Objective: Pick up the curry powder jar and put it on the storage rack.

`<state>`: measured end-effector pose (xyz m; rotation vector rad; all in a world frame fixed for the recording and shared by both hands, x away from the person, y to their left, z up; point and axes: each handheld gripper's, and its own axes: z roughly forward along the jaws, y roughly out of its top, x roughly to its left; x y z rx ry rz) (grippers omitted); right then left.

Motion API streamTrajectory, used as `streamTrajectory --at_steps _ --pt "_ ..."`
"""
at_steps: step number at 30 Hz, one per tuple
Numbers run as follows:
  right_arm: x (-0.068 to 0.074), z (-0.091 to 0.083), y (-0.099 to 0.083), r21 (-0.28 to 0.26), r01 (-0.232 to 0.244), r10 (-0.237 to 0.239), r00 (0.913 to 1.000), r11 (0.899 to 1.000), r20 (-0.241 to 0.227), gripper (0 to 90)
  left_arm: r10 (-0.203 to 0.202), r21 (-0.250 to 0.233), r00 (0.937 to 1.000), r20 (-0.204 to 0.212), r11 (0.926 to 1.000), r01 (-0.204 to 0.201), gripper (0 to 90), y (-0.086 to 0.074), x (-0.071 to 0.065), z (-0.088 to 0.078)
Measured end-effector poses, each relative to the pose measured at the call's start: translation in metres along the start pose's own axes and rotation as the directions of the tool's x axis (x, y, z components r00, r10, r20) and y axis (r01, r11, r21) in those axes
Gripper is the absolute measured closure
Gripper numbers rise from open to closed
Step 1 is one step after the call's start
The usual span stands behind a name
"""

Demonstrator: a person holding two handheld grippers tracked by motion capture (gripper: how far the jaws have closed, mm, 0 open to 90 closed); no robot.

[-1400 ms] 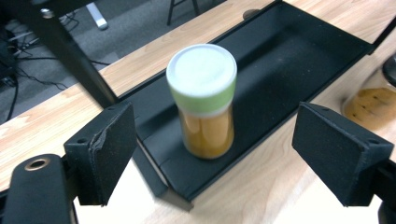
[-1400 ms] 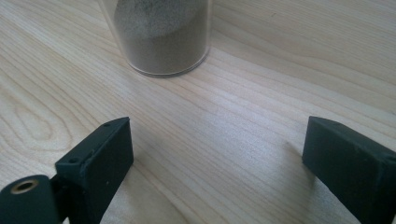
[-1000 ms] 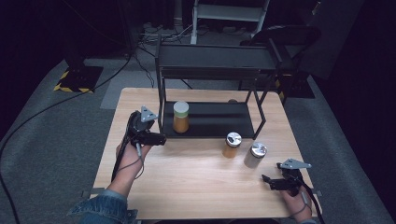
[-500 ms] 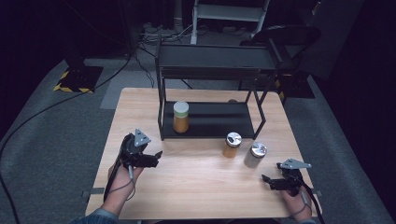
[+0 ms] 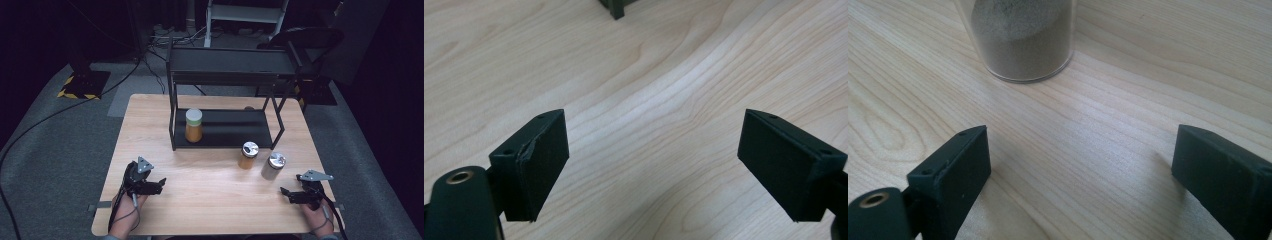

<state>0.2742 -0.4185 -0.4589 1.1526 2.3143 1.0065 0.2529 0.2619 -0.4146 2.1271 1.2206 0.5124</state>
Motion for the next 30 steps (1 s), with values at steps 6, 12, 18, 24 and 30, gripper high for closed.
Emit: streamTrajectory --at_steps 6,12,18,24,30 --pt "0.0 0.0 0.0 0.0 0.0 0.0 1.0 1.0 0.0 8.3 -0.011 0.015 0.9999 -0.01 0.9998 0.011 13.0 -0.013 0.002 0.007" --pt "0.0 0.0 0.0 0.0 0.0 0.0 1.0 1.0 0.0 8.3 -0.044 0.026 0.999 -0.006 0.9987 0.044 11.3 -0.025 0.006 0.013" --pt "0.0 0.0 0.0 0.0 0.0 0.0 1.0 1.0 0.0 8.3 -0.044 -0.007 0.999 0.01 0.999 0.044 5.5 -0.04 0.01 0.019" --pt "0.0 0.0 0.0 0.0 0.0 0.0 1.0 1.0 0.0 8.3 -0.056 -0.011 0.9985 0.002 0.9984 0.056 1.4 -0.043 0.009 0.019" --pt "0.0 0.0 0.0 0.0 0.001 -0.001 1.0 1.0 -0.001 8.3 -0.061 -0.01 0.9982 0.001 0.9981 0.061 1.3 -0.044 0.009 0.018"
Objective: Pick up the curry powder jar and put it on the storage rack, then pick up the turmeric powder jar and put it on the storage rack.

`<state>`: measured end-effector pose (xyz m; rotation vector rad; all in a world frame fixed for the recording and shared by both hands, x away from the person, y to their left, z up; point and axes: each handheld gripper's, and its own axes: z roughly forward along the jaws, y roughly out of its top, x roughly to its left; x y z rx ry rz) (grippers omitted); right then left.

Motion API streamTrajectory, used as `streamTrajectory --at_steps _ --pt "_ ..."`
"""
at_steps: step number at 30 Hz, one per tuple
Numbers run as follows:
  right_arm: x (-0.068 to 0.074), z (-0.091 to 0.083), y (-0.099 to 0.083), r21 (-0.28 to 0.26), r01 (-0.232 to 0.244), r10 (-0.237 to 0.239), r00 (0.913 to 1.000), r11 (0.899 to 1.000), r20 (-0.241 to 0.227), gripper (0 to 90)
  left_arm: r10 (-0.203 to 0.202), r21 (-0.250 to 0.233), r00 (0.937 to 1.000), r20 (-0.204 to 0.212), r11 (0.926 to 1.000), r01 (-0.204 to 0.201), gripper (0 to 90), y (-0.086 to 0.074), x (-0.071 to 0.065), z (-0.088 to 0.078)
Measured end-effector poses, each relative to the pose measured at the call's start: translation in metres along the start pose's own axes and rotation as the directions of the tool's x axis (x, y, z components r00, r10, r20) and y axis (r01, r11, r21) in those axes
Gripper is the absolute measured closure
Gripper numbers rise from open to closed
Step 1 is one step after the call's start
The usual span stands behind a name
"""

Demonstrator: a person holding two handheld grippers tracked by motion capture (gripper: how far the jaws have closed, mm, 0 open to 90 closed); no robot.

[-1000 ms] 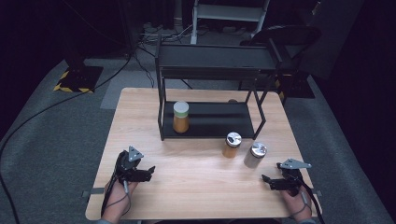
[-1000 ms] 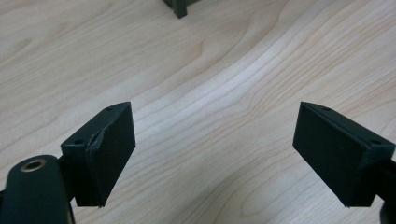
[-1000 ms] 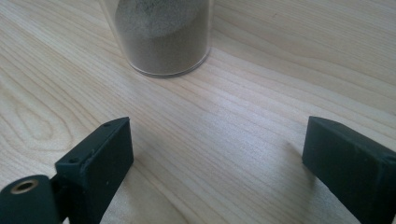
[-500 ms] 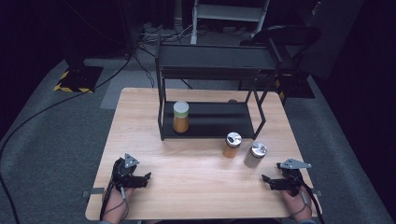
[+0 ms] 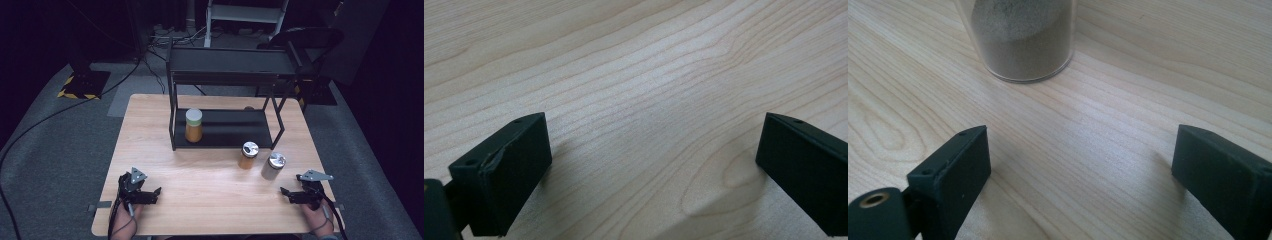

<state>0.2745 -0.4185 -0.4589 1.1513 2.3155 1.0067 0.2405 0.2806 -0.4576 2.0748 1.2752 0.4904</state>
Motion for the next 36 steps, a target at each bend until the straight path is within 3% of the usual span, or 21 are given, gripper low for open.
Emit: streamTrajectory --at_steps 21,29,31,36 --pt "-0.001 0.0 0.0 0.002 0.003 -0.003 1.0 1.0 -0.004 8.2 0.0 0.0 1.0 0.0 1.0 0.0 1.3 0.0 0.0 0.0" --pt "0.006 -0.002 0.004 0.015 0.004 -0.005 0.9998 1.0 0.018 7.0 0.0 0.0 1.0 0.0 1.0 0.0 1.3 0.0 0.0 0.0" --pt "0.012 -0.007 0.006 -0.001 0.019 -0.019 0.9991 1.0 0.039 7.0 0.0 0.0 1.0 0.0 1.0 0.0 1.3 0.0 0.0 0.0" --pt "0.011 -0.02 0.013 -0.069 -0.002 0.002 1.0 0.998 0.001 7.0 0.0 0.0 1.0 0.0 1.0 0.0 1.3 0.0 0.0 0.0"
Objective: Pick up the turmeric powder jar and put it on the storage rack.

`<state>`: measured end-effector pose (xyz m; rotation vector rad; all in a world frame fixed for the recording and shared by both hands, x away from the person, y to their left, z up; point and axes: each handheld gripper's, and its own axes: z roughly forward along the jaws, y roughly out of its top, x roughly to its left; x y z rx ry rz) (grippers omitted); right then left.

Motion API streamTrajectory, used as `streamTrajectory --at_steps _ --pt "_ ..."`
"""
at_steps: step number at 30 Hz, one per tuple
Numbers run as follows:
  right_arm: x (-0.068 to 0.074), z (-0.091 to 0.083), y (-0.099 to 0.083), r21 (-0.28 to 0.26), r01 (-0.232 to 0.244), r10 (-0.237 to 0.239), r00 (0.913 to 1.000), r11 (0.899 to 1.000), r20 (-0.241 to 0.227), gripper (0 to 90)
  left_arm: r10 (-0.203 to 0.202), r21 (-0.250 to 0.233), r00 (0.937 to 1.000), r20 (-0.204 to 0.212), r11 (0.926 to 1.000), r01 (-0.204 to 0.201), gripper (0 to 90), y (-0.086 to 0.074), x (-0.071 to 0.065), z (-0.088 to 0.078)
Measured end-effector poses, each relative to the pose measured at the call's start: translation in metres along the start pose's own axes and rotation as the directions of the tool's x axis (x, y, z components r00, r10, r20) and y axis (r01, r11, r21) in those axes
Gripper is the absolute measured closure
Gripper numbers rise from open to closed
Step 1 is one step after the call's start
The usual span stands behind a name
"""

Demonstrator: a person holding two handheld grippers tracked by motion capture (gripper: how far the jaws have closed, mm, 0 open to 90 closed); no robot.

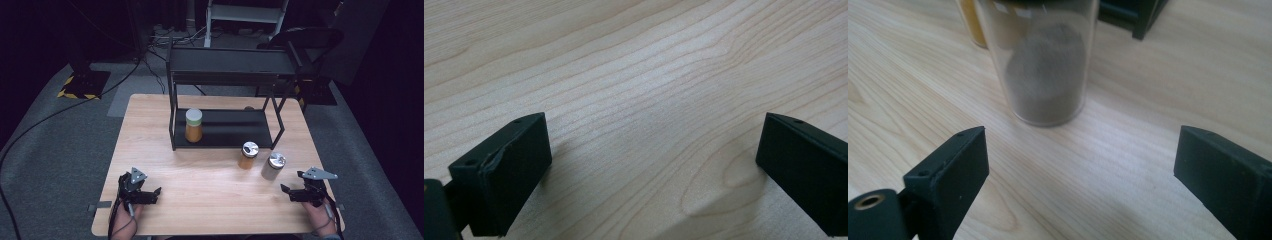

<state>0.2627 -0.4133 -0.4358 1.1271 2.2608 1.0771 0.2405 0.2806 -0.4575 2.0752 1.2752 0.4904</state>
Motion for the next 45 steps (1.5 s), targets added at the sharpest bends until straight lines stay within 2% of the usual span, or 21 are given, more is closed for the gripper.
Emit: streamTrajectory --at_steps 9,15,28,45 --pt "0.008 -0.026 0.019 -0.09 0.002 -0.001 0.9999 0.996 0.012 7.0 0.0 0.0 1.0 0.0 1.0 0.0 1.3 0.0 0.0 0.0" --pt "0.015 -0.033 0.034 -0.111 0.02 -0.017 0.9995 0.994 0.028 7.0 0.0 -0.001 1.0 -0.001 1.0 0.0 1.3 0.0 0.0 0.0" --pt "0.025 -0.015 0.066 -0.112 0.02 -0.019 0.9998 0.994 0.006 7.0 0.0 -0.002 1.0 -0.001 1.0 0.0 1.3 -0.001 0.0 0.0" --pt "0.045 0.007 0.107 -0.106 0.068 -0.07 0.9975 0.992 -0.013 7.0 0.0 -0.001 1.0 -0.001 1.0 0.0 1.3 -0.001 0.0 0.0"
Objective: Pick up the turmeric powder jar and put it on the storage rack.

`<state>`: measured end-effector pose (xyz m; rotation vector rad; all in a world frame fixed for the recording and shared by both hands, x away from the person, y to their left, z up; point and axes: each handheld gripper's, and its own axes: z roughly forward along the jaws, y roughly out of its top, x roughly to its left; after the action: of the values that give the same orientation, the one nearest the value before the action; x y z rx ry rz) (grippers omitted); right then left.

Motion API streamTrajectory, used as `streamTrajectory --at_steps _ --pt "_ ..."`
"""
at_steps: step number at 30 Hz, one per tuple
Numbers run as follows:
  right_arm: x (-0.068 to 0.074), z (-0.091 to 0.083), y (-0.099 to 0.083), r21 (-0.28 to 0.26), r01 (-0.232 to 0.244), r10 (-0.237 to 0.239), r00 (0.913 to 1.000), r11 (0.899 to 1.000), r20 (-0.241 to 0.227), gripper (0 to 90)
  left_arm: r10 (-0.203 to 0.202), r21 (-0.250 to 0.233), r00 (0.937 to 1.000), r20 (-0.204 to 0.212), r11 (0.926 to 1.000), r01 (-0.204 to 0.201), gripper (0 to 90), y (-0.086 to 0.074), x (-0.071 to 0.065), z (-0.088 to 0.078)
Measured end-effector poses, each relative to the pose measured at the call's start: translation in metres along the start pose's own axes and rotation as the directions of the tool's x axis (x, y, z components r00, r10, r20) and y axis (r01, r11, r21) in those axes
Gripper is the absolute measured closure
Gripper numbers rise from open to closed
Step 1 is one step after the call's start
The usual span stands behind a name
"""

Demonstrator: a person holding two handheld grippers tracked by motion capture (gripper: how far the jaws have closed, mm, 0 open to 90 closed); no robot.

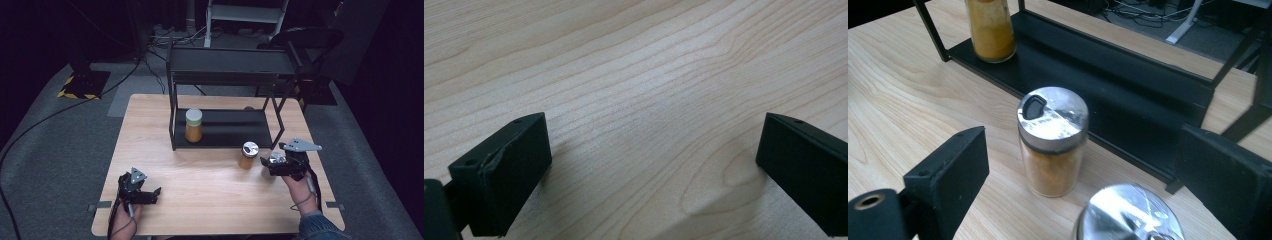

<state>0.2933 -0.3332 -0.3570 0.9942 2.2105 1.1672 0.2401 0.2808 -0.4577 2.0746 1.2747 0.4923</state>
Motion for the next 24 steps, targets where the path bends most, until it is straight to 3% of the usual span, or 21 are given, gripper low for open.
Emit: streamTrajectory --at_steps 9,24 --pt "0.007 0.014 0.01 -0.004 0.003 -0.003 1.0 1.0 0.003 6.8 0.0 0.0 1.0 0.0 1.0 0.0 1.3 0.0 0.0 0.0" --pt "0.014 0.045 0.013 0.056 -0.03 0.028 0.9992 0.998 0.027 6.8 0.0 0.0 1.0 0.0 1.0 0.0 1.3 0.0 0.0 0.0"
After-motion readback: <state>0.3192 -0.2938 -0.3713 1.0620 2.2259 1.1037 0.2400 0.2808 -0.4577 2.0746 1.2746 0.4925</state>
